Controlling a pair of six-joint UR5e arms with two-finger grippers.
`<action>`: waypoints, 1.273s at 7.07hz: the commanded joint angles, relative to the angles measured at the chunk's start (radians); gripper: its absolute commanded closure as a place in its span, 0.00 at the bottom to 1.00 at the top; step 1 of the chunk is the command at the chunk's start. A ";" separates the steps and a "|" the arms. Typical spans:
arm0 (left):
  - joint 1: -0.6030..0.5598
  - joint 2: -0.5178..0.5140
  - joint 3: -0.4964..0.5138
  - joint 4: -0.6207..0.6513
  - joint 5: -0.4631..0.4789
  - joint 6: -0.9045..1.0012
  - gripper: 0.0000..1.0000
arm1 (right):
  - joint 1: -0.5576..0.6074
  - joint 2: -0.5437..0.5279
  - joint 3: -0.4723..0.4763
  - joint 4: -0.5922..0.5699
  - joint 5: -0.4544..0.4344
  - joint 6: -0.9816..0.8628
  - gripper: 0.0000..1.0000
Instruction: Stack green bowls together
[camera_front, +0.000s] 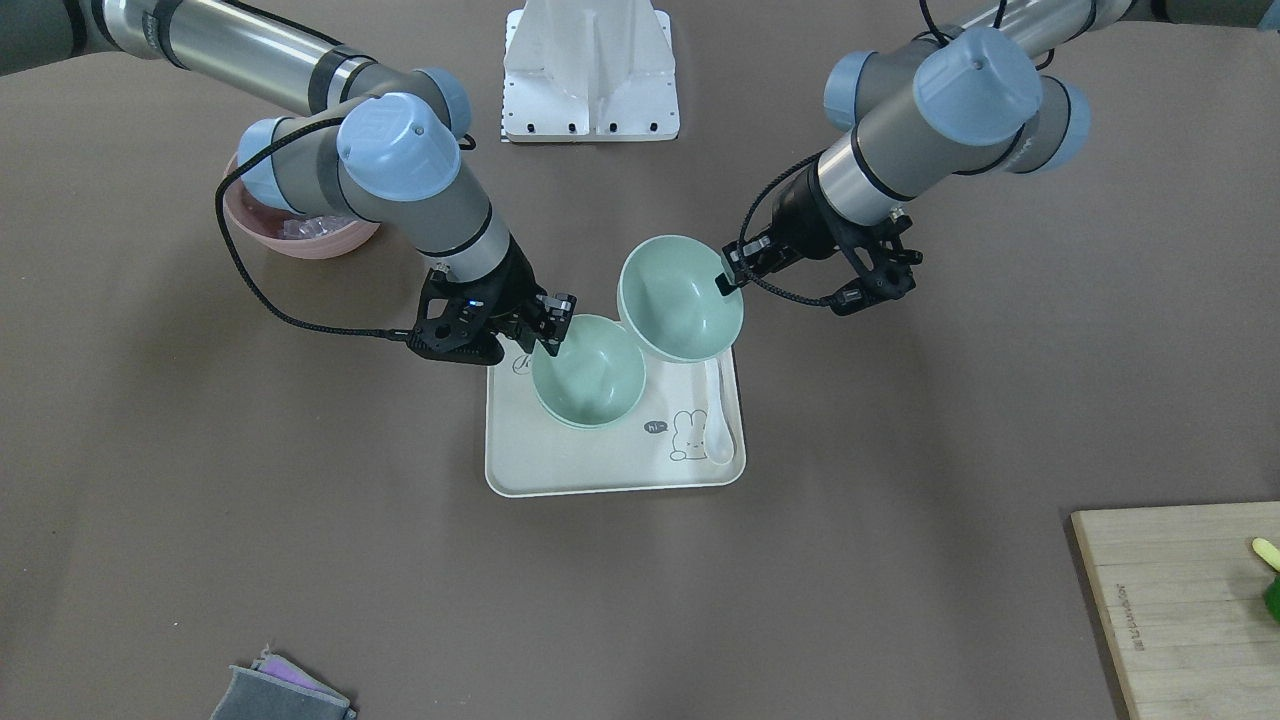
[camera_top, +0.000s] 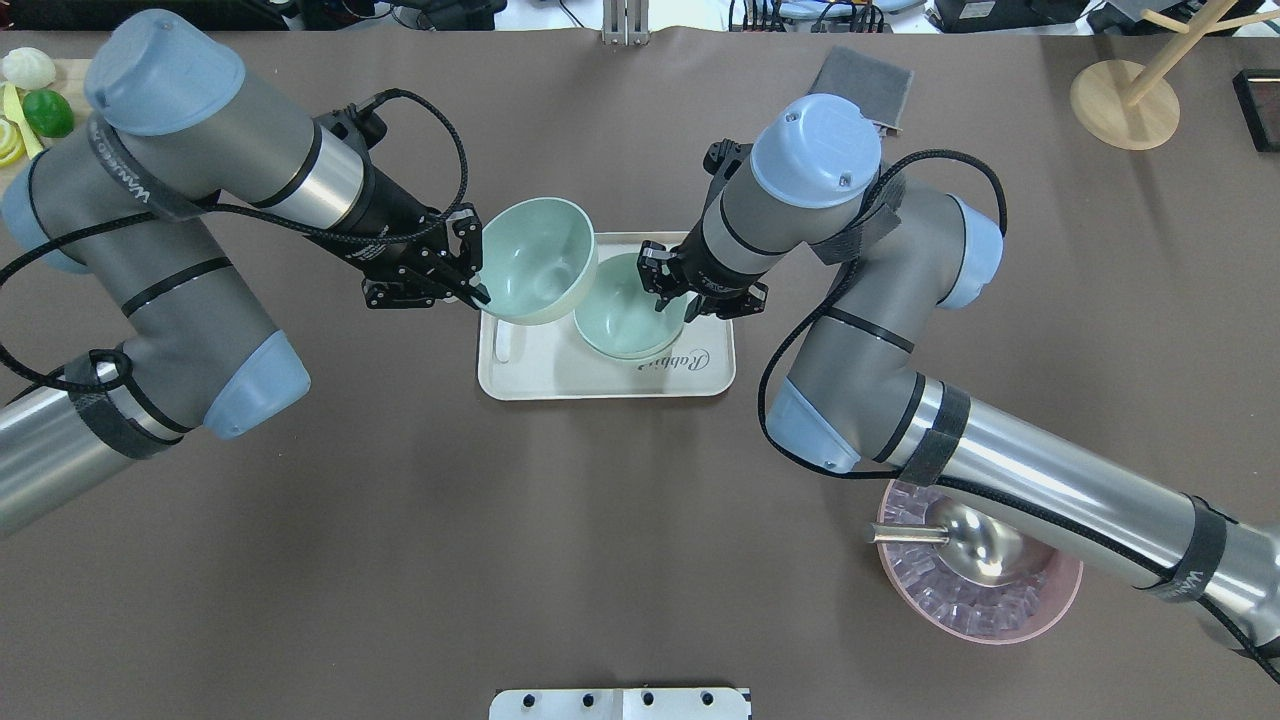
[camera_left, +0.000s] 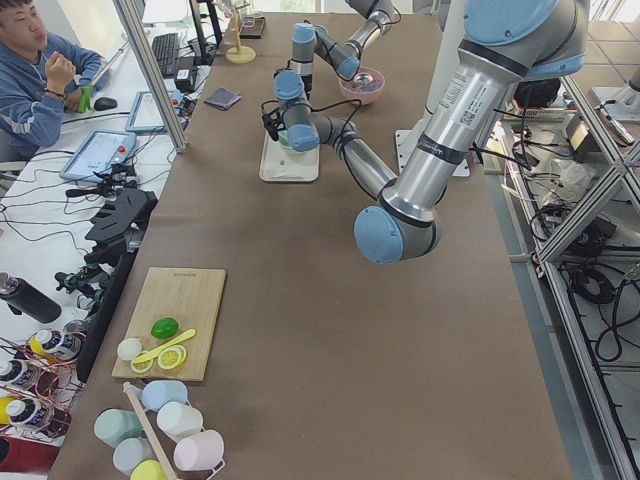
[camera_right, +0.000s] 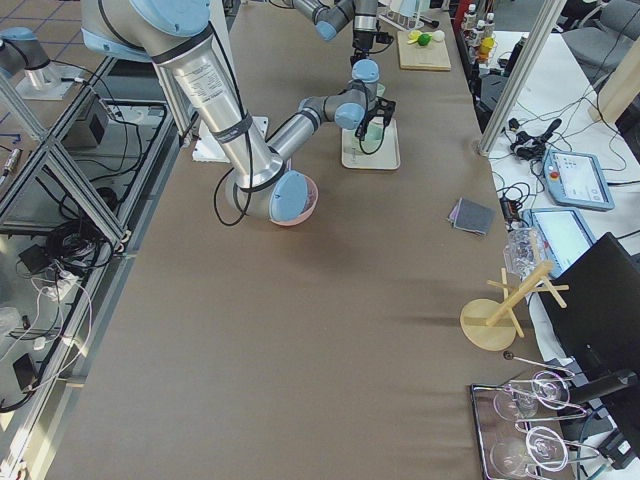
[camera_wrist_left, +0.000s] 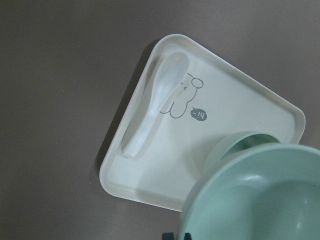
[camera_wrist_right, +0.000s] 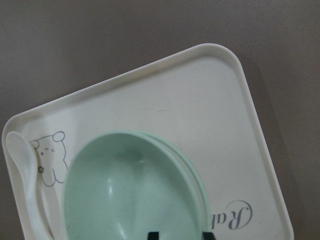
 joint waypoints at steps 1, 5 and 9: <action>0.037 -0.057 0.013 0.042 0.032 -0.012 1.00 | 0.115 -0.084 0.068 -0.005 0.166 -0.022 0.00; 0.124 -0.133 0.114 0.033 0.147 -0.009 1.00 | 0.340 -0.313 0.160 -0.009 0.391 -0.269 0.00; 0.126 -0.199 0.220 -0.004 0.166 0.004 1.00 | 0.364 -0.375 0.202 -0.011 0.400 -0.292 0.00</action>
